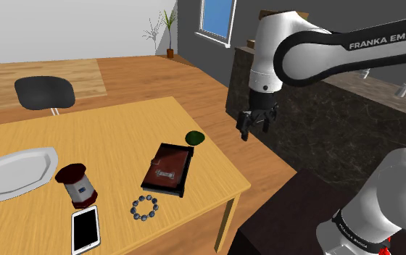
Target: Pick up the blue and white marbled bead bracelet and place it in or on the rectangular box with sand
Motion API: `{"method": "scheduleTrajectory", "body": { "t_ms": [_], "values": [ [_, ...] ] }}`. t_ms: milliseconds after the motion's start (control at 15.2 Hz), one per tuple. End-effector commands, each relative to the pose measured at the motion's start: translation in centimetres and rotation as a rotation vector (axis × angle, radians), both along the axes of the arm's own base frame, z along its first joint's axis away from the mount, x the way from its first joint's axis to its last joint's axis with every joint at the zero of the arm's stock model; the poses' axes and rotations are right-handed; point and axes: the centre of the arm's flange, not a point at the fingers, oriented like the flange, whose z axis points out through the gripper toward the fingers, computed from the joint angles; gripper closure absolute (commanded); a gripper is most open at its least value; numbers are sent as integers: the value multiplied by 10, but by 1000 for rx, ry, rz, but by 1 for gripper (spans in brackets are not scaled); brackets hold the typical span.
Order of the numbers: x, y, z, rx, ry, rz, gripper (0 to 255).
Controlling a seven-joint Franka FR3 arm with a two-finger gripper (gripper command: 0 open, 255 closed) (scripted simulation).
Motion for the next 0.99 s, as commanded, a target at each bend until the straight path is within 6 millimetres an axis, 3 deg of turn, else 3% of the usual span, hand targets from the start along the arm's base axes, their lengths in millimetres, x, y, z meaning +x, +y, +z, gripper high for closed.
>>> {"method": "scheduleTrajectory", "body": {
  "t_ms": [0, 924],
  "values": [
    [10, 21, -17, 0, -3, 1, 0],
    [73, 161, -121, -12, -20, 8, 0]
  ]
}}
